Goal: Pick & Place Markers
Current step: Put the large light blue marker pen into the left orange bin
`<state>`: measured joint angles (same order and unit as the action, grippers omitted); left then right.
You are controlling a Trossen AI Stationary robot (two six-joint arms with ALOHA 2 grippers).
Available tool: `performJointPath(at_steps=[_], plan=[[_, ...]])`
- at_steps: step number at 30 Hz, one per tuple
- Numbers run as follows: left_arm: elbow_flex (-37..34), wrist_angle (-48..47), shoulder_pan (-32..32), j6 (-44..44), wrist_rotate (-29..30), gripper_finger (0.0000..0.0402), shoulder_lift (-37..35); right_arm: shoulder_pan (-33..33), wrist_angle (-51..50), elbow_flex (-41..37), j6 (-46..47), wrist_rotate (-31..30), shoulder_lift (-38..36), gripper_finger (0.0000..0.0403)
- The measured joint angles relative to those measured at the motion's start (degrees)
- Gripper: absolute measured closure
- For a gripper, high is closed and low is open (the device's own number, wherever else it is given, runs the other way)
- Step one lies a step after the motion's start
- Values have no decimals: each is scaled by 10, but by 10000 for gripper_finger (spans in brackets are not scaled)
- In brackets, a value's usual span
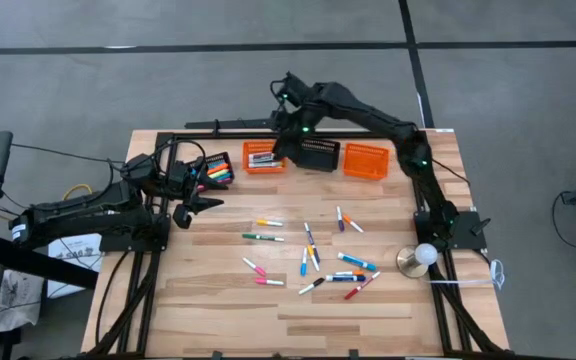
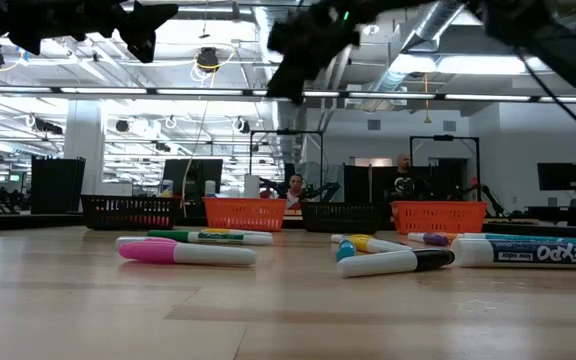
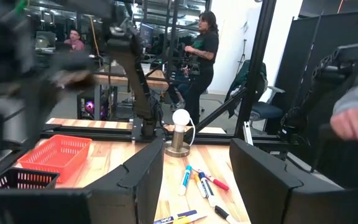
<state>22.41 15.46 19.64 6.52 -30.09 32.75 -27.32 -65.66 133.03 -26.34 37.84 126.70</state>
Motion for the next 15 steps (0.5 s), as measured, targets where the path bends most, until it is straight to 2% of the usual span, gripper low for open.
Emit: performJointPath(at_steps=[7, 13, 15], plan=[[0, 0, 0, 0, 0, 217, 0, 49, -136, 0, -15, -23, -82, 330], [0, -1, 0, 0, -11, 217, 0, 93, -243, 0, 28, -63, -107, 371], [0, -1, 0, 2, -24, 217, 0, 109, -240, -4, 66, -63, -110, 382]])
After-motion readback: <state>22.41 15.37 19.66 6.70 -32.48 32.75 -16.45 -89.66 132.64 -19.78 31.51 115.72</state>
